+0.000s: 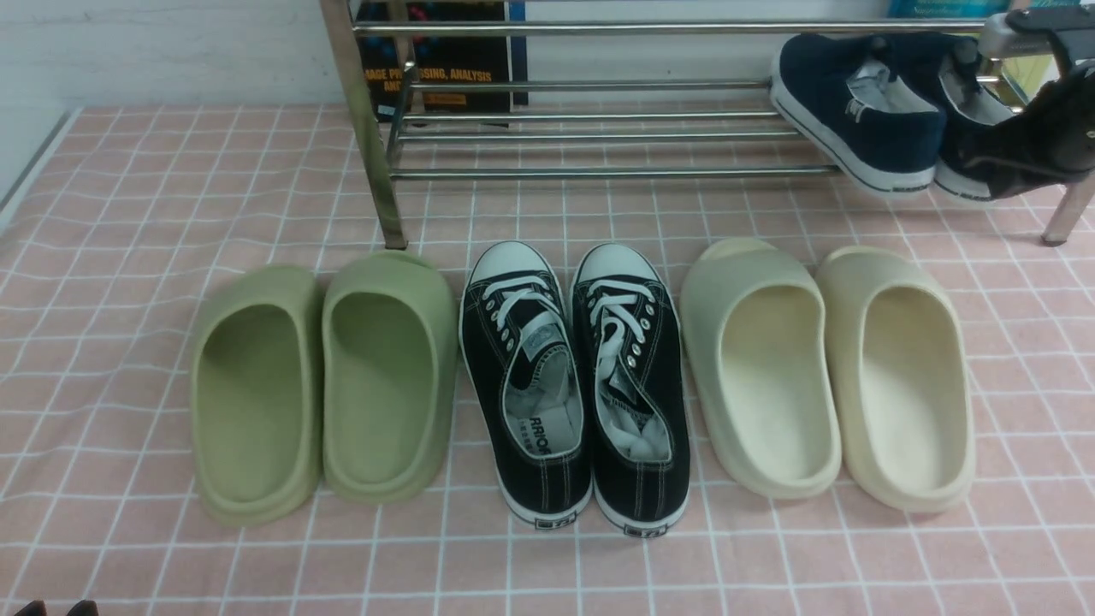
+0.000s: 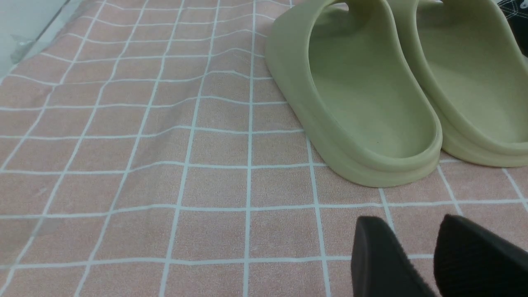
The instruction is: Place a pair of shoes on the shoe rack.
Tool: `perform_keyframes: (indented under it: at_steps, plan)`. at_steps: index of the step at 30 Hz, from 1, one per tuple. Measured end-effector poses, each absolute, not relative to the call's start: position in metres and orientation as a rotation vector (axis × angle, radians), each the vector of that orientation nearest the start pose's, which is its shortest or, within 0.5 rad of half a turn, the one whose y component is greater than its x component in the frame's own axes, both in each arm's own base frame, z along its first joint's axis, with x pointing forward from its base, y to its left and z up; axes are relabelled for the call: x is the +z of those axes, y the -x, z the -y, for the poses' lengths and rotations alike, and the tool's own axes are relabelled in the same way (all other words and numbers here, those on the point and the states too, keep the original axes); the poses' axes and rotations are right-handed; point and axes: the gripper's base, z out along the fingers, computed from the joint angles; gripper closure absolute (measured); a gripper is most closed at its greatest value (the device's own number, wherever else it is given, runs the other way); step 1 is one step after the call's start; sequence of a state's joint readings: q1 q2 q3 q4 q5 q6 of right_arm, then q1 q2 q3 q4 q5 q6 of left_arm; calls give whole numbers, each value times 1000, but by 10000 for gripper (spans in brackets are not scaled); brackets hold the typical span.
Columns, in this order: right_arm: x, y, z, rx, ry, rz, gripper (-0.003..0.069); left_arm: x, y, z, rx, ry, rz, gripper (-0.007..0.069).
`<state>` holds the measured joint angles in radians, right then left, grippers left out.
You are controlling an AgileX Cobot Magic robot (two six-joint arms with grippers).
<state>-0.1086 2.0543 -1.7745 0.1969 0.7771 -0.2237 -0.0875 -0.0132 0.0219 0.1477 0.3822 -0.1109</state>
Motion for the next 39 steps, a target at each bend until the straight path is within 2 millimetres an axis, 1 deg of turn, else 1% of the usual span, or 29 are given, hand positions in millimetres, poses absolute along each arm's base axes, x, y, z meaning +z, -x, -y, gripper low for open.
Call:
perform_keyframes:
  at_steps: [4,7,12,13,14,17,20,21,22,23,24,25,26,28,29,30,32,33,34,35,36,37,38,39]
  plan:
    - [249,-469,37,132,-1,-2521,657,173,-52,0,9,-69,-1869,384]
    - [249,-469,35,143,-4,-2519,649,173,-52,0,9,-69,-1869,384]
    - [255,-468,19,183,27,-2522,571,173,-52,0,9,-69,-1869,384]
    - [255,-468,19,183,28,-2522,567,173,-52,0,9,-69,-1869,384]
    - [262,-465,15,186,44,-2521,522,173,-52,0,9,-69,-1869,384]
    - [279,-455,14,163,77,-2530,440,173,-52,0,9,-69,-1869,384]
    - [298,-442,16,114,128,-2552,398,173,-52,0,9,-69,-1869,384]
    - [307,-436,16,98,142,-2551,398,173,-52,0,9,-69,-1869,384]
    - [309,-435,17,92,146,-2550,402,173,-52,0,9,-69,-1869,384]
    - [324,-426,17,73,160,-2533,425,173,-52,0,9,-69,-1869,384]
    - [334,-421,17,65,165,-2518,450,173,-52,0,9,-69,-1869,384]
    - [350,-411,16,54,171,-2486,498,173,-52,0,9,-69,-1869,384]
    - [362,-404,16,48,173,-2460,536,173,-52,0,9,-69,-1869,384]
    - [394,-382,14,34,176,-2393,631,173,-52,0,9,-69,-1869,384]
    - [406,-372,14,27,177,-2362,661,173,-52,0,9,-69,-1869,384]
    - [427,-355,13,9,179,-2305,673,173,-52,0,9,-69,-1869,384]
    - [450,-327,13,-24,179,-2232,676,173,-52,0,9,-69,-1869,384]
    - [452,-324,13,-26,179,-2225,676,173,-52,0,9,-69,-1869,384]
    - [462,-302,13,-59,177,-2172,676,173,-52,0,9,-69,-1869,384]
    - [465,-289,13,-71,174,-2144,676,173,-52,0,9,-69,-1869,384]
    - [466,-287,13,-75,173,-2130,676,173,-52,0,9,-69,-1869,384]
    - [463,-264,12,-86,153,-2074,676,173,-52,0,9,-69,-1869,384]
    - [464,-265,12,-86,148,-2063,676,173,-52,0,9,-69,-1869,384]
    - [458,-249,10,-80,124,-2006,676,173,-52,0,9,-69,-1869,384]
